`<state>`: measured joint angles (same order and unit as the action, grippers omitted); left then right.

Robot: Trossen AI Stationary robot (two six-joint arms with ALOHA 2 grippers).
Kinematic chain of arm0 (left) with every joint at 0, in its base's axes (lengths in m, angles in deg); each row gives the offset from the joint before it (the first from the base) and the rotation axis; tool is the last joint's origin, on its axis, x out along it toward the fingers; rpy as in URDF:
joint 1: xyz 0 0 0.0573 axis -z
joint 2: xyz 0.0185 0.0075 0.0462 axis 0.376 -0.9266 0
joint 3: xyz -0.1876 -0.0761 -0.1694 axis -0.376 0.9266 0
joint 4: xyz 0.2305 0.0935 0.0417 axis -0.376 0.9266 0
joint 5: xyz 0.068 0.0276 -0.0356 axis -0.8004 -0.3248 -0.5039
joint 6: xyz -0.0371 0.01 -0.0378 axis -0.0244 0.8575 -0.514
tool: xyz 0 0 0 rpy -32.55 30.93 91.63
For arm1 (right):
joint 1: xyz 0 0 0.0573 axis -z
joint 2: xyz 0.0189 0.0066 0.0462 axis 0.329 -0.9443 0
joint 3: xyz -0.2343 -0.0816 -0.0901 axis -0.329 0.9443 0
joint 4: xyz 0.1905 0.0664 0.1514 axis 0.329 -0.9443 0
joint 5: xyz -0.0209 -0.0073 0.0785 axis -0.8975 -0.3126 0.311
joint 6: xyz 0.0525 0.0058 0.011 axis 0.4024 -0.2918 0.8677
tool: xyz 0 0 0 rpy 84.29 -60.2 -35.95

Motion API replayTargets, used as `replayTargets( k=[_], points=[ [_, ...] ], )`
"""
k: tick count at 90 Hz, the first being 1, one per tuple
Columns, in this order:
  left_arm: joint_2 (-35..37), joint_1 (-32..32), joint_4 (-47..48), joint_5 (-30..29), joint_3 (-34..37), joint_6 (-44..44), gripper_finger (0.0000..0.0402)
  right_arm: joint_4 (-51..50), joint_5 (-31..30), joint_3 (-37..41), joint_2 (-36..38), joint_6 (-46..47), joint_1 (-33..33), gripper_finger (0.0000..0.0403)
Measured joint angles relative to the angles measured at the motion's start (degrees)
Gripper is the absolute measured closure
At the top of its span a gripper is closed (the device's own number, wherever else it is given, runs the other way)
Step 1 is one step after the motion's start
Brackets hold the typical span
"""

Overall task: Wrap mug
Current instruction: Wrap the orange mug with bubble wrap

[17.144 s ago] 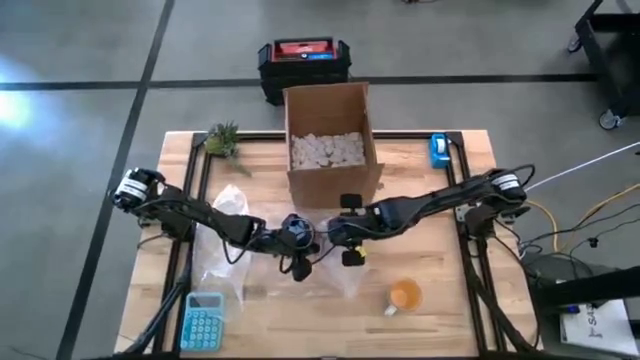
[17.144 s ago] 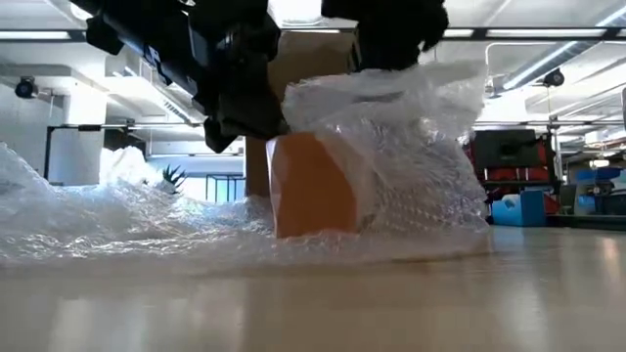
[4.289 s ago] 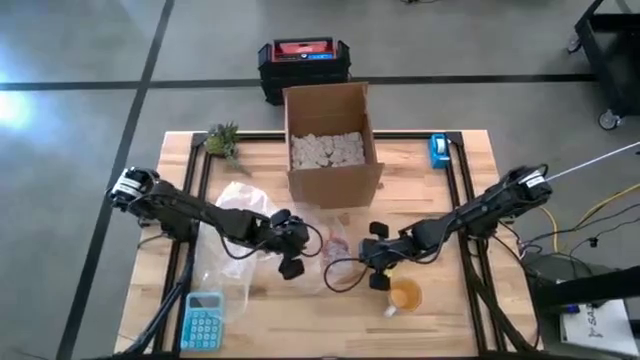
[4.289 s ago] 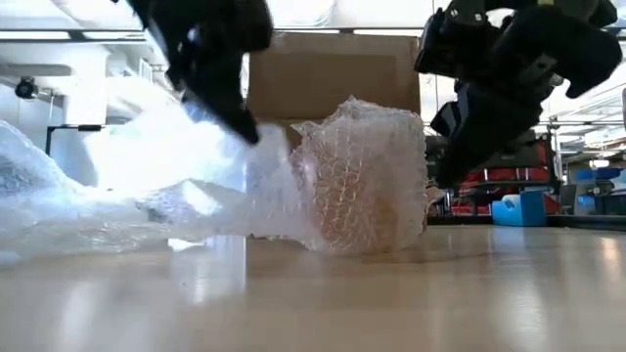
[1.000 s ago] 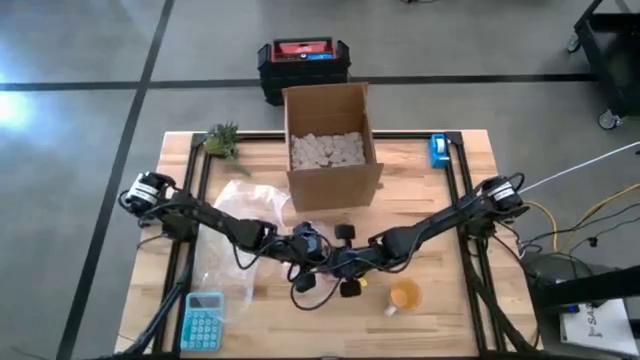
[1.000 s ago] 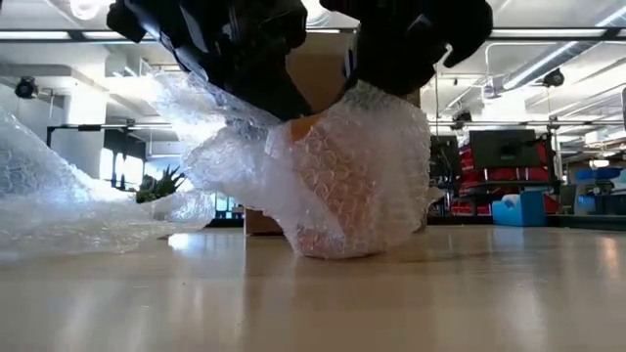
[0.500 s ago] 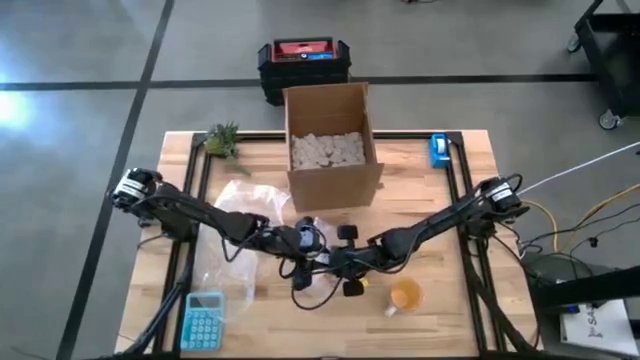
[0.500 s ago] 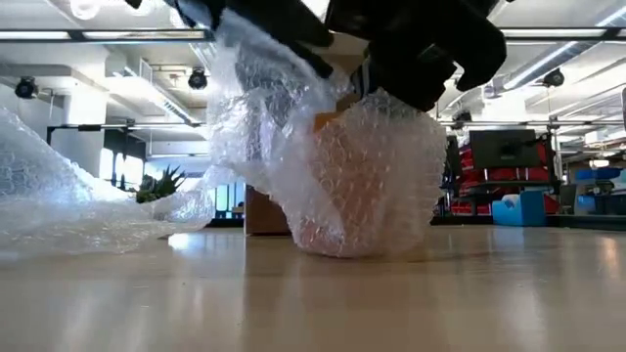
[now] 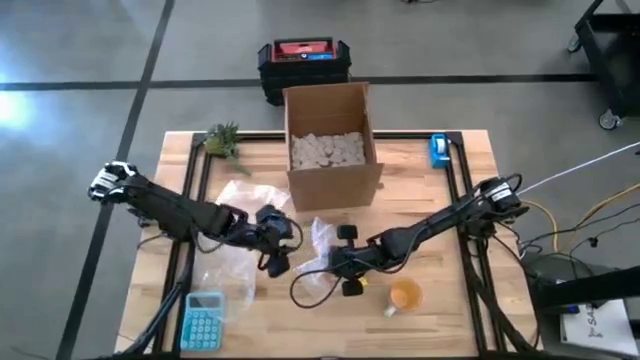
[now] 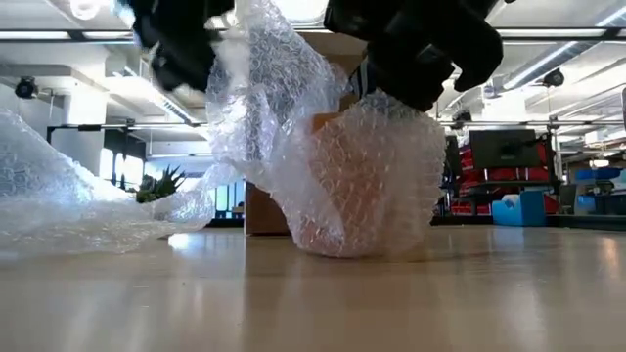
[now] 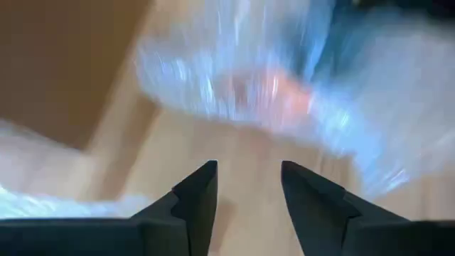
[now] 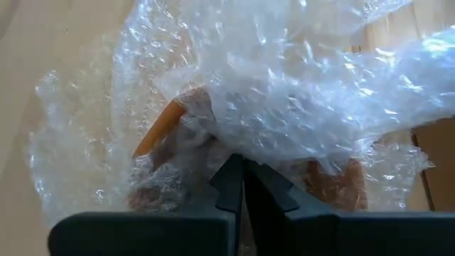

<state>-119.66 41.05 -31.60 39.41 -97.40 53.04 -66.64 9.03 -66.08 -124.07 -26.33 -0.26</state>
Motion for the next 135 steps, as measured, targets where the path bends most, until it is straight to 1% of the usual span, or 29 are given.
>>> replayTargets(
  k=[5, 10, 17, 28, 37, 44, 52, 61, 72, 87, 95, 106, 111, 122, 135],
  points=[
    [-1.59, 0.00, -6.90, 2.75, 2.16, 0.42, 0.0275, 0.06, 0.00, 0.00, 0.00, 0.00, 0.00, 0.0401],
    [-3.49, 0.00, -13.45, 4.26, 3.51, 1.72, 0.0283, 0.20, -0.02, 0.00, 0.00, -0.04, 0.00, 0.0401],
    [-5.86, -0.01, -22.29, 4.38, 3.77, 4.99, 0.0296, 0.24, 0.00, 0.00, 0.00, -0.06, 0.00, 0.0401],
    [-7.65, -0.26, -30.10, 4.19, 1.77, 11.06, 0.0315, 0.49, -0.02, 0.00, 0.00, -0.12, 0.00, 0.0401],
    [-8.71, -0.43, -30.71, 3.77, -0.18, 13.62, 0.0329, 0.65, -0.02, 0.00, 0.00, 0.09, 0.00, 0.0401],
    [-10.15, -0.48, -31.40, 1.56, -0.53, 15.59, 0.0338, 0.63, -0.02, 0.00, 0.00, 0.13, 0.00, 0.0401],
    [-13.12, -0.86, -32.78, -0.98, -0.51, 16.02, 0.0342, 0.73, -0.02, 0.00, 0.00, 0.13, 0.00, 0.0401],
    [-16.56, -1.36, -33.25, -1.43, -0.42, 15.84, 0.0343, -0.25, -0.08, -0.55, 0.16, 0.13, 0.00, 0.0401],
    [-18.14, -1.49, -33.84, -1.77, -0.51, 15.25, 0.0345, -7.30, 0.09, -3.41, 1.58, -0.13, -0.09, 0.0401],
    [-17.77, -1.55, -33.60, -1.65, -0.45, 15.06, 0.0354, -21.62, 0.00, -9.77, 4.20, -1.91, -0.15, 0.0401],
    [-17.42, -1.55, -33.49, -1.41, -0.39, 15.01, 0.0358, -23.73, -1.18, -11.96, 5.27, -3.43, 0.11, 0.0401],
    [-17.36, -1.55, -33.32, -1.40, -0.38, 14.99, 0.0359, -21.90, -6.53, -12.96, 5.96, -5.27, 0.66, 0.0401],
    [-17.35, -1.55, -33.39, -1.39, -0.38, 14.97, 0.0358, -19.31, -7.45, -12.71, 5.94, -5.11, 1.08, 0.0401],
    [-17.23, -1.55, -33.48, -1.39, -0.31, 14.96, 0.0360, -12.58, -4.49, -10.63, 4.86, -4.52, 1.49, 0.0401],
    [-17.00, -1.55, -33.44, -1.34, -0.31, 14.83, 0.0363, -9.98, 0.30, -7.67, 2.66, -1.38, 1.31, 0.0401]
  ],
)
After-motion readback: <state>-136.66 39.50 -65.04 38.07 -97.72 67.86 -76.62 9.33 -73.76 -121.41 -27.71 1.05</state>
